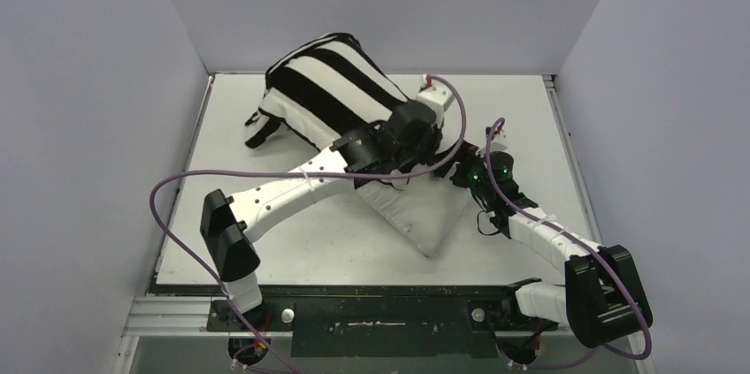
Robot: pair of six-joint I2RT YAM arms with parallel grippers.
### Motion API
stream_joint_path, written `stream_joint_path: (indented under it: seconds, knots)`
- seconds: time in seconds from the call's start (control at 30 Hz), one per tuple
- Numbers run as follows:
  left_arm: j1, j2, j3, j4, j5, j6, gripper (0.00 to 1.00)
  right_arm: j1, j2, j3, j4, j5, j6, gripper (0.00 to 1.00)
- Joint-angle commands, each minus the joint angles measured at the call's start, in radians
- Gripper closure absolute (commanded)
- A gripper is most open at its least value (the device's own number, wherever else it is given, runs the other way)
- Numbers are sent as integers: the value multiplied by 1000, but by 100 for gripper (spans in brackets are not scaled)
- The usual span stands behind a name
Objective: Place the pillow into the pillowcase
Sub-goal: Stuff the pillow into the pillowcase.
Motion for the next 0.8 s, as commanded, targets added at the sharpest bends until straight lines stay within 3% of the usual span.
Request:
stream_joint_path:
  seconds: [0.0,0.07,0.1,0.3,0.5,0.63,0.77]
  knots:
    - [-87,-74,-346,185,148,-256,100,46,16,-21,152,71,140,21]
    - [-75,-137,-534,342,196,-344,100,47,24,-5,157,103,134,23]
    - [-72,-145,-563,342,191,-348,100,48,38,4,158,109,133,23]
    - [78,-144,-483,255,191,-253,97,54,82,33,182,63,103,24]
    - [219,-233,-415,122,206,-171,52,54,-62,132,-51,-16,-165,8]
    - [253,-353,-461,66,198,-157,41,58,-189,127,-53,-139,-337,1]
    - [243,-469,-592,43,189,-171,35,96,-241,167,-154,-230,-558,0]
